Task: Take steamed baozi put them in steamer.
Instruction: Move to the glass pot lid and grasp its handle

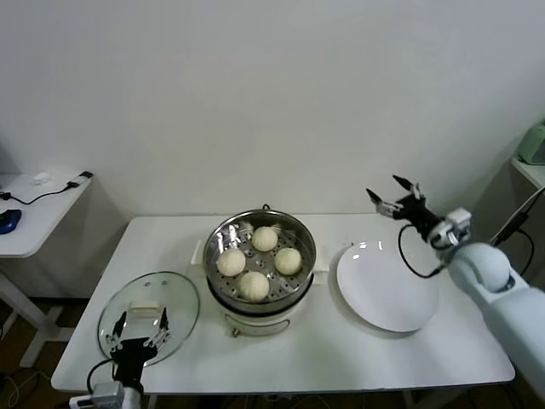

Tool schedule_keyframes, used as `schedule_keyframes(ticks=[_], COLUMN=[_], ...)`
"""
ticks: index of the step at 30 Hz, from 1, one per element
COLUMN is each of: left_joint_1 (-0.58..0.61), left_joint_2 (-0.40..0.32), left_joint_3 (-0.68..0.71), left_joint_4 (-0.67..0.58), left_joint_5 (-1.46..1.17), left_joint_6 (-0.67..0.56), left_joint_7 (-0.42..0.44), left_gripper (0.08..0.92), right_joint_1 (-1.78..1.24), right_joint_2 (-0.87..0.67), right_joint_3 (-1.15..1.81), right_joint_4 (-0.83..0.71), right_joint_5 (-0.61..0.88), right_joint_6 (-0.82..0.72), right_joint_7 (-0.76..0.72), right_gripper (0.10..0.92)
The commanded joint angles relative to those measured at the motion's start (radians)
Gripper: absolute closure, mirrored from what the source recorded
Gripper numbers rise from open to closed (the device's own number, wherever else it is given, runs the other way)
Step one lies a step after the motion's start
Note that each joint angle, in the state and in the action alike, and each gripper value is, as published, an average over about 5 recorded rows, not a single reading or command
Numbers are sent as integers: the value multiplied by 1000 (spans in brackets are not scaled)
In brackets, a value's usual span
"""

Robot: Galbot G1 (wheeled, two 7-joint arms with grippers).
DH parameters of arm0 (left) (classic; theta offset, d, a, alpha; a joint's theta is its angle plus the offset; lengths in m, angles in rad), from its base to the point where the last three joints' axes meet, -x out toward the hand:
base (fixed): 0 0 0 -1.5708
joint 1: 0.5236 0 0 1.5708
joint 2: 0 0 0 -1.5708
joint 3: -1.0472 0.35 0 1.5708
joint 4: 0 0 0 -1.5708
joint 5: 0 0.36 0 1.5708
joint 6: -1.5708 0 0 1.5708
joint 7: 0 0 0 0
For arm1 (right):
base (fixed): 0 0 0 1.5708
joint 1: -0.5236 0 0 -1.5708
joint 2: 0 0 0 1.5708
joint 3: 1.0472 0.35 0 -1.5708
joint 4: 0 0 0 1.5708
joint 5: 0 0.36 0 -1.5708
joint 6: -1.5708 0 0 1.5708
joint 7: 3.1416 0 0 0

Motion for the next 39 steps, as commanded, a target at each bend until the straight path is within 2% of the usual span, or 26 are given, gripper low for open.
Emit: schedule_keyframes(ticks=[1, 5, 9, 12, 14, 17, 19, 28, 39], left_joint_1=[-26, -43, -69, -79, -69, -49, -48, -114, -204], left_joint_2=[37, 55, 88, 140, 185, 228, 231, 187, 182], left_joint_3=[-2, -6, -20, -32, -32, -22, -13, 17, 20], left_joint_4=[59, 106, 185, 265, 306, 342, 367, 422, 485], left_joint_5=[63, 207, 583, 910, 1048, 1167, 1237, 1334, 1346], left_joint_6=[-36, -75, -140, -189, -202, -185, -169, -95, 6], left_joint_7=[-29, -89, -236, -362, -401, -400, -396, -366, -321], left_gripper=[177, 177, 177, 177, 177, 177, 177, 177, 177], right_joint_1=[-645, -666, -666, -661, -657, -649, -642, -625, -625], right_joint_2=[275, 318, 348, 359, 362, 365, 370, 392, 410], right_joint_3=[424, 420, 410, 402, 397, 390, 385, 376, 365], right_joint_4=[83, 74, 72, 76, 77, 74, 69, 76, 112], right_joint_5=[-110, -103, -106, -113, -117, -121, -126, -150, -167], right_joint_6=[173, 240, 254, 243, 233, 217, 209, 185, 167], right_joint_7=[50, 15, 12, 23, 29, 37, 43, 66, 79], right_gripper=[203, 203, 203, 203, 203, 203, 203, 203, 203])
